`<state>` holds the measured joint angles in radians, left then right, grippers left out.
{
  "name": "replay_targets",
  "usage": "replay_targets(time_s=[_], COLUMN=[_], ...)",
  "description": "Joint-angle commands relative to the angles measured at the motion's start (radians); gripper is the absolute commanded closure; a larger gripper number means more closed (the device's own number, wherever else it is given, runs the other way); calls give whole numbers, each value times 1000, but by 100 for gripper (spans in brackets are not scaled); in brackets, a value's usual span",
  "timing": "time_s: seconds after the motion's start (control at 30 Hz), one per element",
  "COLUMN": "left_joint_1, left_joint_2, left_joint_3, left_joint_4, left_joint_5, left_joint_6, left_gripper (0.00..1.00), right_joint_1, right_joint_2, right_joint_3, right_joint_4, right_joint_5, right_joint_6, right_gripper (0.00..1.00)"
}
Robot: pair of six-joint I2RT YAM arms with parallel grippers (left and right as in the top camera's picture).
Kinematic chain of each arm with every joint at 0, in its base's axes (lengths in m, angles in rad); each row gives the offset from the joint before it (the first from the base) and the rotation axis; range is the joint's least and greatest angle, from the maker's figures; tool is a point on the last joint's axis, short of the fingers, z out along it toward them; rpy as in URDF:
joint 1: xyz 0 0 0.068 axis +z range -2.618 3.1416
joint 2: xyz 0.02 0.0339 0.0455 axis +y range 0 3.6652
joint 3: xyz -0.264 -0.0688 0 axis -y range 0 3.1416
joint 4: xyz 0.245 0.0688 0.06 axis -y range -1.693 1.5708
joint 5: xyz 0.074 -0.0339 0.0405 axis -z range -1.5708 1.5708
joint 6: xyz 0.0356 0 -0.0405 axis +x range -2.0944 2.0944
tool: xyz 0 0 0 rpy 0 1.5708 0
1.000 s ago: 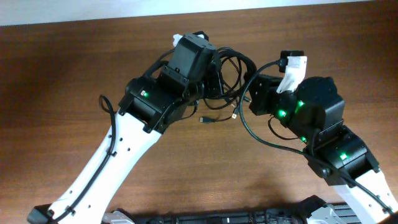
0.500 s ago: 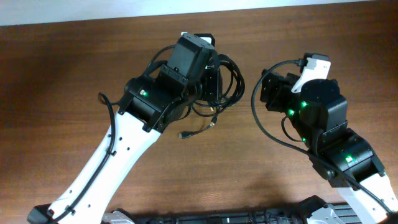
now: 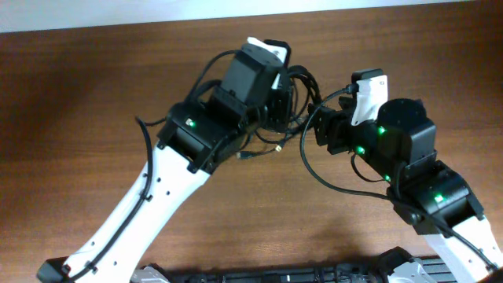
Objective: Untangle cables
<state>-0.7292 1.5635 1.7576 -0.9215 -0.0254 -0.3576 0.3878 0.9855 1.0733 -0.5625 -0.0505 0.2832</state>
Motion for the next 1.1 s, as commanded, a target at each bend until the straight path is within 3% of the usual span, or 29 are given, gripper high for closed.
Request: replay_targets(time_s=[0.0, 0.13, 0.43, 0.73, 1.07], left_joint_1=[-14, -14, -14, -14, -14], left_joint_2=[-6, -6, -6, -6, -6], left_joint_3=[6, 6, 6, 6, 6], left_joint_4=[16, 11, 4, -18, -53], left_joint_5=[-6, -70, -72, -209, -232], left_joint_6=[19, -16, -19, -19, -19], left_gripper=[100, 100, 100, 100, 100], right_joint_1=[-2, -2, -2, -2, -2], right_joint_2=[43, 62, 60, 55, -1], right_joint_3=[6, 6, 6, 6, 6], right_joint_4=[-12, -16, -106, -109, -105], right_joint_5=[14, 44, 314, 332, 346], right_joint_6=[-14, 0, 122, 146, 171], right_gripper=[33, 34, 34, 34, 34])
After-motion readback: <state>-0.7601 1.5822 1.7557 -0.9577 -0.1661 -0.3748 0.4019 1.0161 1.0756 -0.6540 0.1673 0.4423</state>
